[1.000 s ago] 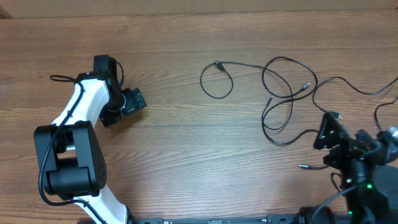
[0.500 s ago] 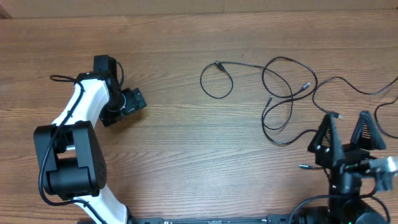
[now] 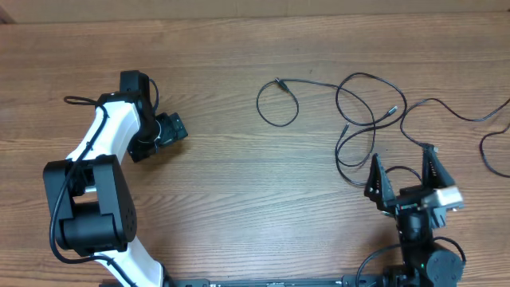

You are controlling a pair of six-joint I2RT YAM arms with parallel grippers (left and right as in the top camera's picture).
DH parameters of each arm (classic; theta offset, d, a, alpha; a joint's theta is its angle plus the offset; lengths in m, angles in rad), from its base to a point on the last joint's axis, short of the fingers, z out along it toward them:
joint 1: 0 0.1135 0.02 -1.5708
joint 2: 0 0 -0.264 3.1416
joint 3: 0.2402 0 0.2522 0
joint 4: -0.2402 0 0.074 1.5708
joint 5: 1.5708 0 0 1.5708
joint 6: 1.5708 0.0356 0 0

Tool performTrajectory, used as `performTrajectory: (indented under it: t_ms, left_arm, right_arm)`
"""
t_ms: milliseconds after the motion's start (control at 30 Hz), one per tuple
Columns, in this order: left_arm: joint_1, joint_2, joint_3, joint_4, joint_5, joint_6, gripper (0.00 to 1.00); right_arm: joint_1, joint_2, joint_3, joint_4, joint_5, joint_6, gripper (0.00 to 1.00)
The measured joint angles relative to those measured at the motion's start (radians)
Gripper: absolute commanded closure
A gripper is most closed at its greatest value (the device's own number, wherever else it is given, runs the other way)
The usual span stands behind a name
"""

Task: Untangle cables

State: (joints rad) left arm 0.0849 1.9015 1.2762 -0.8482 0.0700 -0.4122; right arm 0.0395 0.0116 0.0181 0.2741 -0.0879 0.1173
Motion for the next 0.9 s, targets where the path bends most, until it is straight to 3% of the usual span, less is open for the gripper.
performTrajectory:
  t_ms: [267, 900]
  left_arm:
    - [0.000, 0.000, 0.000, 0.000, 0.000, 0.000, 0.00]
    - [0.000, 0.000, 0.000, 0.000, 0.000, 0.000, 0.00]
  right_arm:
    - [0.030, 0.002, 0.000, -0.354, 0.018, -0.009, 0.00]
    - [0.033, 0.000, 0.000, -0.354, 0.018, -0.010, 0.00]
